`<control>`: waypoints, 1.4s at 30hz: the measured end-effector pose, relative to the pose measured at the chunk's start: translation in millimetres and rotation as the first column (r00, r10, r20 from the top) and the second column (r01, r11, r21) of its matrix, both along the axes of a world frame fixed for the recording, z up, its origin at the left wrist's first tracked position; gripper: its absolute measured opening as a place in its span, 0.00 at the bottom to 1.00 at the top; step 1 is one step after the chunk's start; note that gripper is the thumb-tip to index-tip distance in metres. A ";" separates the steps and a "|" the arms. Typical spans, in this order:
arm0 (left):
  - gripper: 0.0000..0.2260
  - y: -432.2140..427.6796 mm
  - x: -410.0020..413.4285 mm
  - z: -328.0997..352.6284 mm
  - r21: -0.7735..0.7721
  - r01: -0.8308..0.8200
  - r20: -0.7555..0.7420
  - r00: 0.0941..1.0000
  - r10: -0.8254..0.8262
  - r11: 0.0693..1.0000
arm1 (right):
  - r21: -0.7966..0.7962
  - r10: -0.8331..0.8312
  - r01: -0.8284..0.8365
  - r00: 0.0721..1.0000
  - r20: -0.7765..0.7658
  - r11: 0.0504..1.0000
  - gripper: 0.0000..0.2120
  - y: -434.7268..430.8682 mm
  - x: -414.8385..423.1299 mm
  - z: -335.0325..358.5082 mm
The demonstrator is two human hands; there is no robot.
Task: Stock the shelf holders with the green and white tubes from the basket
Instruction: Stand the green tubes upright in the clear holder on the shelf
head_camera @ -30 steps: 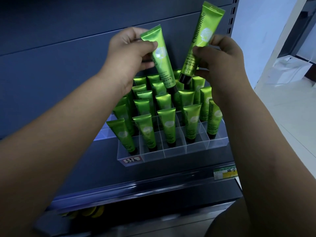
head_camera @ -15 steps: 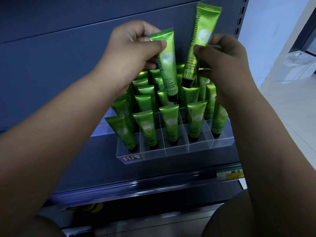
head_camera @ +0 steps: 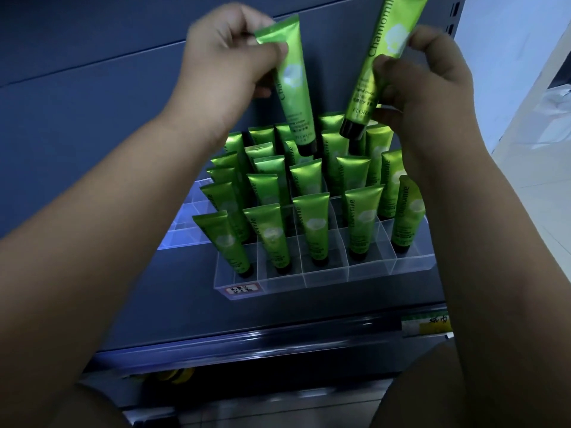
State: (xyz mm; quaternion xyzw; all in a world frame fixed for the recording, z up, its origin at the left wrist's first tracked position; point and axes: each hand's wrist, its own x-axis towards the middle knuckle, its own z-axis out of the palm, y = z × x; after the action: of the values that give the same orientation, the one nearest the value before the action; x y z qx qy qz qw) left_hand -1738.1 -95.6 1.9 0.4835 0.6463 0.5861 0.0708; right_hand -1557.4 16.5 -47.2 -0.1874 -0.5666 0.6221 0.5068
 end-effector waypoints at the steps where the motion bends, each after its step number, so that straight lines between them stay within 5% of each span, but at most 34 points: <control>1: 0.05 2.0 -1.0 -3.9 -0.018 -0.004 -0.017 1.000 0.004 1.000 | 0.005 -0.001 0.001 1.000 0.007 1.000 0.11 1.0 -0.3 -0.1; 24: 0.05 22.4 -6.9 -47.6 -0.307 -0.096 -0.177 0.983 0.042 0.947 | 0.155 -0.078 0.048 0.978 0.194 0.987 0.13 20.5 -28.4 4.5; 36: 0.02 24.2 -10.3 -55.4 -0.363 -0.129 -0.268 0.963 0.029 0.923 | 0.389 -0.312 0.143 0.854 0.416 0.910 0.17 37.8 -30.9 0.1; 42: 0.01 24.7 -4.7 -58.4 -0.393 -0.140 -0.356 0.934 -0.010 0.909 | 0.485 -0.326 0.037 0.784 0.529 0.874 0.14 33.1 -30.8 -0.4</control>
State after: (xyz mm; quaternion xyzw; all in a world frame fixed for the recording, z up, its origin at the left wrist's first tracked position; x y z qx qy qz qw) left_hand -1742.9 -71.0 -56.6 0.5321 0.7732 0.3432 0.0351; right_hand -1588.3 49.7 -47.6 -0.3059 -0.8028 0.3299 0.3912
